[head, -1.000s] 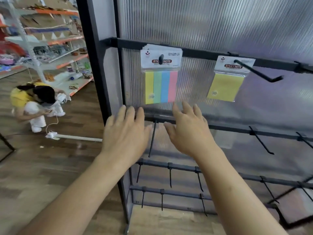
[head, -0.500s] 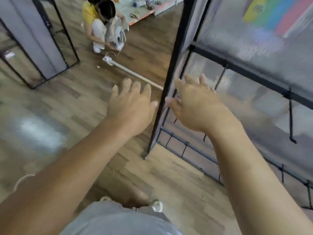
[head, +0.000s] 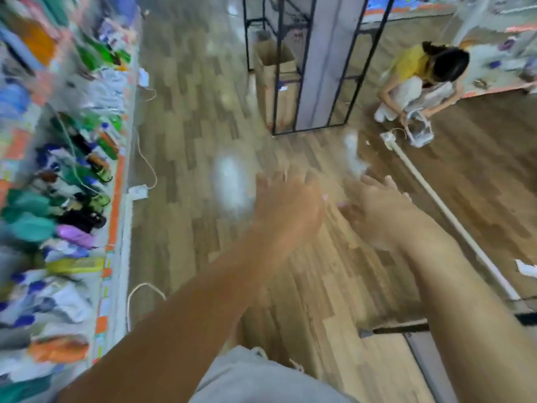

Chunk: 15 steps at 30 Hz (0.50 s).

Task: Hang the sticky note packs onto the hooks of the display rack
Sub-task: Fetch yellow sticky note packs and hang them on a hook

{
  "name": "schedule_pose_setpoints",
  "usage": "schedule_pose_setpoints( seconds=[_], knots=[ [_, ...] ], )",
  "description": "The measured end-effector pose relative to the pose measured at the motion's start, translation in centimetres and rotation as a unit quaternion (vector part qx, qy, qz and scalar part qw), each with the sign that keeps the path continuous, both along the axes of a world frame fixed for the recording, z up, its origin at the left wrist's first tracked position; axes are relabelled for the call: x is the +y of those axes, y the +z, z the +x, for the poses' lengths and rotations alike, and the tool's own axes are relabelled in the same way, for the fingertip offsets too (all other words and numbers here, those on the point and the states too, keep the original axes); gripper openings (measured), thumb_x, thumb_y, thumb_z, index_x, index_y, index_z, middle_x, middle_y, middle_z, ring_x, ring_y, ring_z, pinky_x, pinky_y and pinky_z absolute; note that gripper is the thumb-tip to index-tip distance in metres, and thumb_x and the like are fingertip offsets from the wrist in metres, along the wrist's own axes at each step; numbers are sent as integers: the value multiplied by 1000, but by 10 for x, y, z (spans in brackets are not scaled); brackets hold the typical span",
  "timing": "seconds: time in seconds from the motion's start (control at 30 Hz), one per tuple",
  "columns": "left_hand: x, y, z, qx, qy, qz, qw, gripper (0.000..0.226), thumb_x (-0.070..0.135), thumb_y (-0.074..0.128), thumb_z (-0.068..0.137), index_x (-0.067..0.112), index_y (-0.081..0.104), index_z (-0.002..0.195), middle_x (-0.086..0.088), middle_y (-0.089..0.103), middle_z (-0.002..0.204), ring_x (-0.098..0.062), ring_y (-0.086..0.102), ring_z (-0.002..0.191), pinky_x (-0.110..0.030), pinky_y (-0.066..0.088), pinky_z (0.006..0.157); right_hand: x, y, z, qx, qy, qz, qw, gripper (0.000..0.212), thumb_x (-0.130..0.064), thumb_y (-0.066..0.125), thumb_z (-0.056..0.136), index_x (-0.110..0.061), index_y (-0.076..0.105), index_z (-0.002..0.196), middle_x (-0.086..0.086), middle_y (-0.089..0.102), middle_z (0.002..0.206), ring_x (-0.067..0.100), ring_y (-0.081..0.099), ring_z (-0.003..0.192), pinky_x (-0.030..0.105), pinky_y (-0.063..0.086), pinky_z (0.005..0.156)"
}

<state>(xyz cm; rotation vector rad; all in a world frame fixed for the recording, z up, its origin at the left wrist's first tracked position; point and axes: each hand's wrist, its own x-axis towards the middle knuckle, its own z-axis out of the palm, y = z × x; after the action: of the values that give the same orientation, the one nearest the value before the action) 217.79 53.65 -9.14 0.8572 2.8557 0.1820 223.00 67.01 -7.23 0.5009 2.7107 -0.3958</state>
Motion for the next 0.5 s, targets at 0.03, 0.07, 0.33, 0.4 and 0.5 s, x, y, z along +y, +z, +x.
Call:
schedule_pose_setpoints(
  seconds=[0.03, 0.07, 0.33, 0.4, 0.5],
  knots=[
    [-12, -2, -13, 5, 18, 1, 1000, 52, 40, 30, 103, 16, 29, 149, -12, 32, 153, -31, 19, 146, -53, 15, 115, -10, -2, -18, 0, 15, -3, 1000, 46, -39, 34, 100, -27, 29, 145, 3, 26, 154, 36, 2, 146, 55, 12, 113],
    [-23, -4, -26, 8, 36, -2, 999, 50, 40, 31, 103, 17, 31, 148, -12, 32, 153, -31, 19, 146, -54, 16, 114, -20, -4, -36, 2, 31, -2, 1000, 46, -39, 34, 101, -27, 28, 145, 3, 25, 155, 36, 2, 146, 54, 12, 113],
    [-58, -16, -129, -17, 133, -10, 991, 52, 40, 27, 103, 19, 26, 151, -9, 33, 152, -31, 21, 145, -56, 16, 116, -48, -17, -162, 15, 127, 4, 992, 51, -43, 33, 101, -24, 27, 148, 5, 24, 156, 35, 6, 147, 51, 16, 116],
    [-53, -16, -161, -14, 144, -19, 989, 52, 42, 26, 103, 21, 24, 151, -9, 31, 154, -31, 18, 147, -57, 14, 116, -44, -18, -199, 14, 138, -2, 990, 53, -42, 32, 101, -27, 20, 150, 2, 19, 159, 34, 0, 147, 51, 12, 118],
    [-41, -15, -218, -10, 166, -21, 986, 52, 46, 24, 103, 26, 22, 151, -6, 28, 156, -30, 14, 149, -58, 13, 116, -29, -19, -261, 16, 152, 3, 988, 55, -43, 29, 101, -30, 12, 152, 0, 13, 160, 33, -7, 147, 52, 6, 118]
  ],
)
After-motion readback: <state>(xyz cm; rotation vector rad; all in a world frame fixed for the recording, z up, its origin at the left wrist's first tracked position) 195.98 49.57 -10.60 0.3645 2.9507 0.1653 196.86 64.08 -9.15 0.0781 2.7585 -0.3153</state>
